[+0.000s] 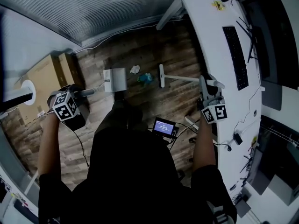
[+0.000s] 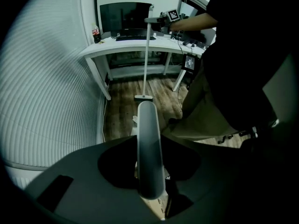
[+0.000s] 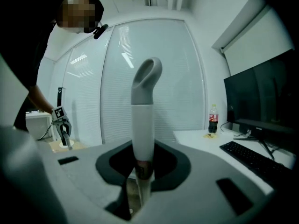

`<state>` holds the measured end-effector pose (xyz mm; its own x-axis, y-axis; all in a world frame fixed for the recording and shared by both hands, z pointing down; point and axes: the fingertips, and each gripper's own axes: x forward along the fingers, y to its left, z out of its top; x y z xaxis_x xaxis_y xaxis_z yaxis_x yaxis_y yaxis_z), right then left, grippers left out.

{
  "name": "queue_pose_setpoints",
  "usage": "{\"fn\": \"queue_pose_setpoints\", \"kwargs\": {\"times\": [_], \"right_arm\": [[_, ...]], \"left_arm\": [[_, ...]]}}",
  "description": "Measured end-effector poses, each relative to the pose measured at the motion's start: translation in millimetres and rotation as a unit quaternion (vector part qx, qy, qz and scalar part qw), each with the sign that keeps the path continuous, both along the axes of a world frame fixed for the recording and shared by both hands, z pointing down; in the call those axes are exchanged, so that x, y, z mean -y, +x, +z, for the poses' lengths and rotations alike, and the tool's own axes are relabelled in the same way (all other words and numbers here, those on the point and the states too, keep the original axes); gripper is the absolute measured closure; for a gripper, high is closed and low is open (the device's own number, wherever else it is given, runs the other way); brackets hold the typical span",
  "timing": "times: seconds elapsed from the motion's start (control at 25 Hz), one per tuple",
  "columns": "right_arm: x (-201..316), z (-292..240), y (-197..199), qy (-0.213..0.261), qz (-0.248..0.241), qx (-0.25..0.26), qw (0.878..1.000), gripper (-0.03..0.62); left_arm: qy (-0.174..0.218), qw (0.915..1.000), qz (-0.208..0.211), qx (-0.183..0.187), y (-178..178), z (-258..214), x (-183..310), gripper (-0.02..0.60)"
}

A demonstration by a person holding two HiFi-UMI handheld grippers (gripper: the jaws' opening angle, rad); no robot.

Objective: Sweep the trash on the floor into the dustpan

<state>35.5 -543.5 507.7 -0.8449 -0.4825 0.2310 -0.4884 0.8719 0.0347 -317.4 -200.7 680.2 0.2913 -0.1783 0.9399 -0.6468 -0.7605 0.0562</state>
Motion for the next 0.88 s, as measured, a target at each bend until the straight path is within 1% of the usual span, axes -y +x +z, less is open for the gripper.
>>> {"fn": "queue_pose_setpoints", "kwargs": {"times": [0.08, 0.16, 0.24, 0.28, 0.4, 0.56, 0.68, 0.88], "right_arm": [[-7.3, 21.8, -13.2, 0.001, -0.023, -0.027, 0.999, 0.522], [-18.6, 55.6, -27.6, -0.002, -0.052, -0.068, 0.996, 0.522], [-32.8, 97.9, -42.2, -0.017, -0.079, -0.110, 0.991, 0.523], [-39.5, 113.2, -49.5, -0.027, -0.084, -0.113, 0.990, 0.523], [-49.9, 123.7, -71.4, -0.049, -0.071, -0.076, 0.993, 0.520], [-56.0, 126.1, -99.0, -0.078, -0.050, -0.049, 0.994, 0.511], [-55.9, 124.6, -109.6, -0.097, -0.018, -0.027, 0.995, 0.504], [-63.3, 128.4, -129.9, -0.134, 0.036, 0.001, 0.990, 0.486]], "left_arm": [[0.000, 1.0000, -0.004, -0.002, 0.7, -0.6, 1.1, 0.465], [0.001, 1.0000, -0.007, -0.003, 1.3, -0.6, 2.2, 0.465], [0.001, 0.9999, -0.010, -0.006, 1.5, -0.3, 3.7, 0.465], [0.001, 0.9999, -0.011, -0.007, 1.4, 0.0, 4.5, 0.465], [0.002, 0.9999, -0.011, -0.010, 0.5, 1.0, 7.2, 0.465], [0.007, 0.9997, -0.014, -0.020, 1.8, 0.9, 10.0, 0.465], [0.010, 0.9994, -0.015, -0.029, 4.9, 0.4, 14.5, 0.466], [0.011, 0.9990, -0.016, -0.041, 3.6, 1.1, 15.7, 0.468]]}}
